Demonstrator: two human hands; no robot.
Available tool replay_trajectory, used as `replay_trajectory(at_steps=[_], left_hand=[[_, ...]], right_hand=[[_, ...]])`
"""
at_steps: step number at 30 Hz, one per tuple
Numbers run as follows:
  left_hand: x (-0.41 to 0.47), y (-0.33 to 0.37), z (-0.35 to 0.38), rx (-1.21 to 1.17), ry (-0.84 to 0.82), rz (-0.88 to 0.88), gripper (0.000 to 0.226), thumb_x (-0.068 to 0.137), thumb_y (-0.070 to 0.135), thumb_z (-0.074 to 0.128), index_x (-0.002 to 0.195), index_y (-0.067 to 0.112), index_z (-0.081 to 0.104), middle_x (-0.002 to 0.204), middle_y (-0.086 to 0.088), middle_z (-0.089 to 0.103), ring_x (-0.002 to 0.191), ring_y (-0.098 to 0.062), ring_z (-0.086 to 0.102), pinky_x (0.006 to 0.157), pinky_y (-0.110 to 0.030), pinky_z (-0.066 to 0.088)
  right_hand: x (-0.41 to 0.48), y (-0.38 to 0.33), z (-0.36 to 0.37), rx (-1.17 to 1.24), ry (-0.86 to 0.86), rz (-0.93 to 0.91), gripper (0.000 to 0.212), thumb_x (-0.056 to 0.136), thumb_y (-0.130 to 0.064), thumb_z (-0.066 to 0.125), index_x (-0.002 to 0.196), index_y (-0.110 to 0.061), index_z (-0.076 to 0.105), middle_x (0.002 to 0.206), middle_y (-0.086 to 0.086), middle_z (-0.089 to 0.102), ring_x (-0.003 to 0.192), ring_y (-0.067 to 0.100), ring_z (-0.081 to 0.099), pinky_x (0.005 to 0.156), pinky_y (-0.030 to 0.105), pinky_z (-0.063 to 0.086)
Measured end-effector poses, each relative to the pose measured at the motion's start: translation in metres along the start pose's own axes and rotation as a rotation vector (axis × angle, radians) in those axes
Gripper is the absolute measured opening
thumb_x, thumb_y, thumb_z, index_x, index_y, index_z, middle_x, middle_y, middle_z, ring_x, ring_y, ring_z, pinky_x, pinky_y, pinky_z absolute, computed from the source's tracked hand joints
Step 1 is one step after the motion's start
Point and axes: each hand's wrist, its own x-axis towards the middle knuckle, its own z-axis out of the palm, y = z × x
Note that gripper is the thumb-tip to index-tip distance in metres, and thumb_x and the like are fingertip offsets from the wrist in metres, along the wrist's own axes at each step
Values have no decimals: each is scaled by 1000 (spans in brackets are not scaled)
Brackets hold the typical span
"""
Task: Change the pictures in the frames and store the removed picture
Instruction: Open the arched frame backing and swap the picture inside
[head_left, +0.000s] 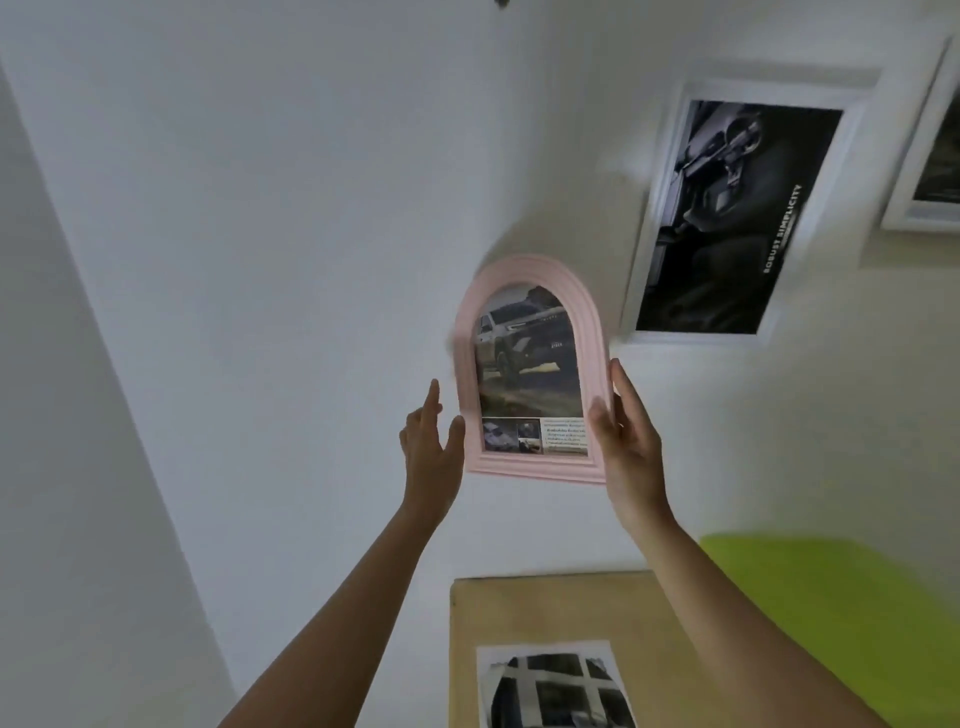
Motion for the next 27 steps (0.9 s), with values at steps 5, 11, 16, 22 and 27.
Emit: replay_trajectory(at_steps=[5, 11, 16, 22, 27], left_hand=[[-34, 51, 42, -299, -184, -5, 56, 94, 47, 41, 143, 45, 15, 148, -2, 33, 128, -22, 43, 104, -51, 40], [-75, 93, 94, -258, -239, -113, 80, 76, 71, 48, 134, 60, -6, 147, -12, 35, 126, -33, 47, 99, -54, 43], [-118, 104, 135, -324, -218, -217, 75, 94, 27, 45, 147, 33, -7, 85, -6, 53, 80, -26, 57, 82, -58, 51], [-162, 100, 162, -379, -113, -297, 59, 98, 17, 33, 149, 32, 5, 110, 11, 55, 90, -15, 58, 88, -52, 51], [-206, 80, 162, -527, -104, -466, 53, 100, 16, 36, 147, 32, 15, 107, 2, 59, 84, -14, 63, 66, -29, 57]], right_hand=[[-54, 28, -31, -329, -53, -110, 47, 96, -7, 45, 140, -18, 32, 139, -16, 39, 124, -16, 36, 100, 4, 31], [-96, 32, -94, -797, -144, -341, 47, 94, -20, 37, 141, -24, 37, 131, -17, 49, 100, 2, 61, 68, 14, 50], [-113, 25, -155, -821, -251, -336, 48, 93, -17, 45, 140, -26, 39, 130, -13, 57, 95, 2, 63, 63, 16, 53], [-145, 22, -197, -657, -269, -285, 37, 93, -18, 48, 128, -23, 54, 123, -17, 57, 100, 1, 60, 72, 12, 51], [-162, 38, -235, -271, -342, 109, 30, 93, -16, 50, 121, -16, 59, 125, -7, 58, 121, 4, 51, 101, 18, 39]])
